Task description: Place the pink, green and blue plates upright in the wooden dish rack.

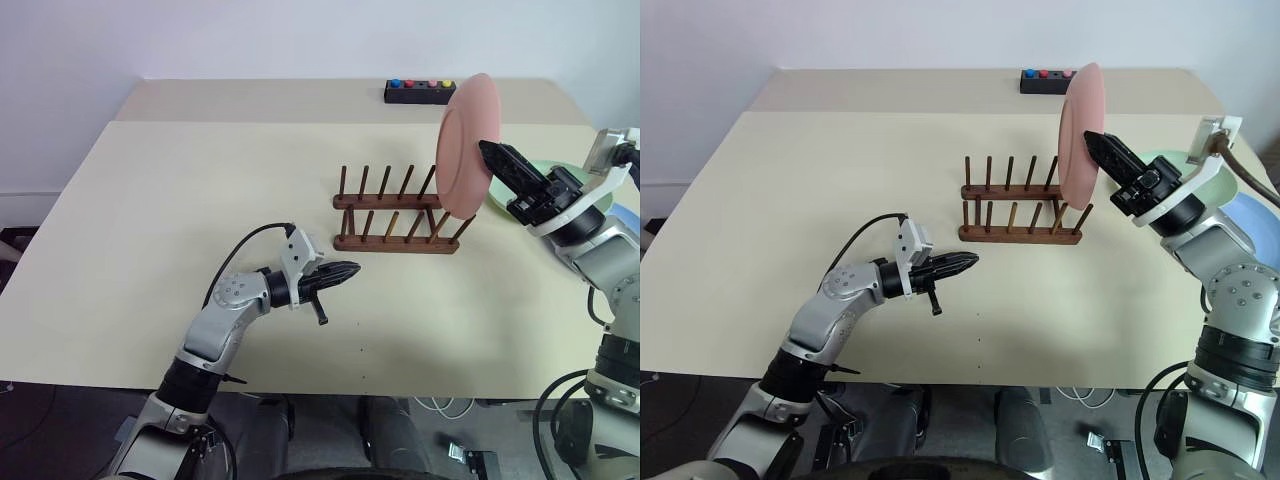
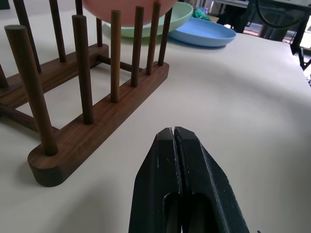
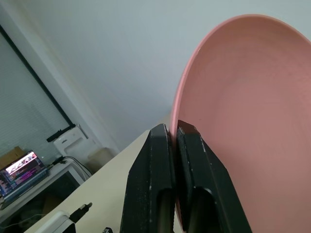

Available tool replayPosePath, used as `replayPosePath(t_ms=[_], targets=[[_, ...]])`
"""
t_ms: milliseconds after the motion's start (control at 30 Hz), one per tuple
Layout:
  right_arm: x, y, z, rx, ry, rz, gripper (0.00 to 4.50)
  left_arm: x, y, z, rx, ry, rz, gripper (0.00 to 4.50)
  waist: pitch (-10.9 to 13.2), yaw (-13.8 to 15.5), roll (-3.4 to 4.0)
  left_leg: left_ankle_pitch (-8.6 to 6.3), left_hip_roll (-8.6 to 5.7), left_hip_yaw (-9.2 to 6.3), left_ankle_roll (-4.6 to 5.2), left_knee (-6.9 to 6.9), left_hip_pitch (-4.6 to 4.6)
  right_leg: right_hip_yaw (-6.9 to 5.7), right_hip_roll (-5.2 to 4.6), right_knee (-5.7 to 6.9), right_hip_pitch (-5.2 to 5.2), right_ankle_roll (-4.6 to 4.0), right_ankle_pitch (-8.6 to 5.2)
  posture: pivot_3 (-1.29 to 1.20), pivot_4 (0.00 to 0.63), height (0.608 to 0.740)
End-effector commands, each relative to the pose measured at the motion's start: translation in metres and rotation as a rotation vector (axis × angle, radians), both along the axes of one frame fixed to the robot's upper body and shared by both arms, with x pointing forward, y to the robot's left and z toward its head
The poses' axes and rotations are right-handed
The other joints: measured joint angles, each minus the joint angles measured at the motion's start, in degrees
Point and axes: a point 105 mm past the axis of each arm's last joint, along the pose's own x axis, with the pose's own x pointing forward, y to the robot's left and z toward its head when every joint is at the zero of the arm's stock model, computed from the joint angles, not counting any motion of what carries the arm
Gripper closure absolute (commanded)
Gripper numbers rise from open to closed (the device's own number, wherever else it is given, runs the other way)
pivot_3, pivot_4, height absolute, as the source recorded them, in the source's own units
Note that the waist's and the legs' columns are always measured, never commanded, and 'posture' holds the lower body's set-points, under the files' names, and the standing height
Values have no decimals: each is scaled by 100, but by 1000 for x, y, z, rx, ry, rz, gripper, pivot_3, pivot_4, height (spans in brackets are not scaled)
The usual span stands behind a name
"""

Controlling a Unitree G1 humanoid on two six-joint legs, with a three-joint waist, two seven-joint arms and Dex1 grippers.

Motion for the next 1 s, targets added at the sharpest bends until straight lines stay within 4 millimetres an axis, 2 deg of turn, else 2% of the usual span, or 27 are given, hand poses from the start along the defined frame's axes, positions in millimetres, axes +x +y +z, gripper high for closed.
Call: replayPosePath(t_ms=[33,100,133,200,233,600,733,1000], targets=[[-1,-5,5,6,-30,-29,4435,-2,1,13,-27,-45,-2,4500,0,0,0,0,0,0,0,0,0,0,0,0,0,0,0,0,150,734],[2,-10,5,12,-30,-60,4435,-1,0,13,-28,-45,-1,4500,0,1,0,0,0,0,0,1,0,0,0,0,0,0,0,0,150,734],[2,-11,5,15,-29,-70,3858,-1,0,13,-28,-45,-1,4500,0,0,0,0,0,0,0,1,0,0,0,0,0,0,0,0,150,734],[3,-11,5,15,-30,-78,3243,-1,0,13,-28,-46,-2,4500,0,1,0,0,0,0,0,1,0,0,0,0,0,0,0,0,150,734],[3,-11,5,14,-33,-79,2714,-1,-1,13,-28,-46,-1,4500,0,1,0,0,0,0,0,1,0,0,0,0,0,0,0,0,150,734],[6,-16,9,-21,-78,-153,2714,-2,-1,14,-28,-45,-8,4500,0,-1,0,0,0,0,0,0,-1,0,0,0,-1,0,0,0,150,734],[7,-22,19,9,-125,-194,2714,-3,-1,13,-30,-42,-11,4500,0,-3,0,0,0,0,0,0,-1,0,0,0,-1,0,0,0,150,734],[-1,-35,56,40,-270,-266,2714,-4,-1,13,-28,-37,-11,4500,0,-5,0,0,0,0,0,-1,-1,0,0,0,-1,1,0,0,150,734]])
